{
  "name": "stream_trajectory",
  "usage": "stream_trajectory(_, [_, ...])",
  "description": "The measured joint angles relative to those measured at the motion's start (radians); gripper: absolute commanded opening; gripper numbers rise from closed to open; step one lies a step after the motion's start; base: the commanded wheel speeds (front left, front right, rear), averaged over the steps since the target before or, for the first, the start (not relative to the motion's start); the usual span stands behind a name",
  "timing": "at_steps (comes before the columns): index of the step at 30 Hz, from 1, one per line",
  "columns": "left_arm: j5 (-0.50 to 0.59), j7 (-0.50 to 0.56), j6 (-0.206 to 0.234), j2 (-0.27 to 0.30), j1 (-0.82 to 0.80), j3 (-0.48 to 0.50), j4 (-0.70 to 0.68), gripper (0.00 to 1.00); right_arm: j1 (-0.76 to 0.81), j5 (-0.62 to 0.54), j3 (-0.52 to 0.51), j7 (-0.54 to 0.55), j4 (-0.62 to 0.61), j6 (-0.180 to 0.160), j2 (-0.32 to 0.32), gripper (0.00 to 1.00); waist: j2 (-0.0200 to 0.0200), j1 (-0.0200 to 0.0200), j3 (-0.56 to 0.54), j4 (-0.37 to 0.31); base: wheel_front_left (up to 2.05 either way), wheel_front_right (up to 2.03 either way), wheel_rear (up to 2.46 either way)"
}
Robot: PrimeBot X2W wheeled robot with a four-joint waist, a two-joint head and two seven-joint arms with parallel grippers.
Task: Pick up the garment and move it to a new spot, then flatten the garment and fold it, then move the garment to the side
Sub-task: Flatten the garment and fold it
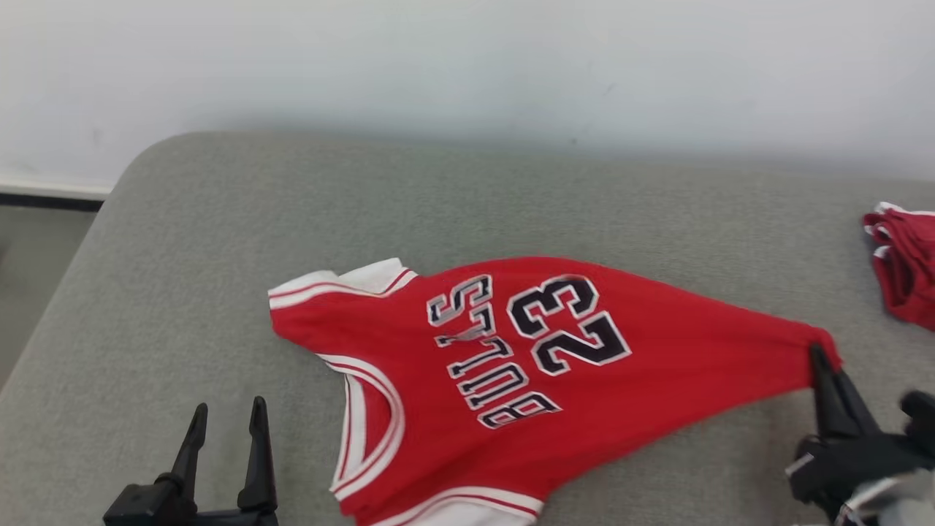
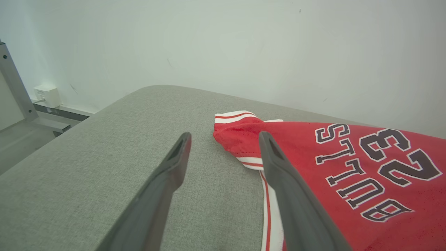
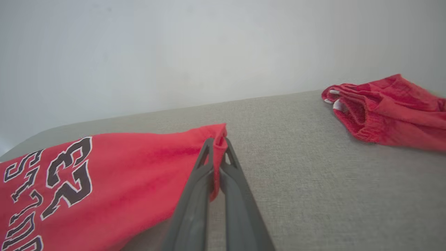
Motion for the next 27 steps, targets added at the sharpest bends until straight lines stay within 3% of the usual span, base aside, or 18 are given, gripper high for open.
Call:
stream_trajectory(6, [0.002,0.000,0.000,-0.006,0.014,0.004,-0.012,1.00,0.209,-0.019,-0.201,0.054,-0.189,0.000,0.000,0.00,-0.0001,-0.0001,-0.022,-0.061,0.00,0.00,0.00])
stream_trajectory(11, [0.002,0.000,0.000,-0.010,0.014,-0.006,-0.010,1.00,0.312,-0.083,-0.311,0.140,-0.337,0.000,0.066,0.00,0.0000,-0.0001,-0.028,-0.089,0.00,0.00,0.00])
stream_trajectory(19, [0.002,0.000,0.000,-0.011,-0.003,-0.040,0.005,1.00,0.213,-0.177,-0.247,0.227,-0.431,0.000,0.117,0.00,-0.0001,0.0000,-0.026,-0.060,0.00,0.00,0.00])
stream_trajectory(27, [-0.006,0.000,0.000,-0.013,-0.034,-0.093,0.029,1.00,-0.055,-0.241,-0.072,0.226,-0.195,0.000,0.104,0.00,0.0000,0.0001,-0.024,0.017,0.00,0.00,0.00])
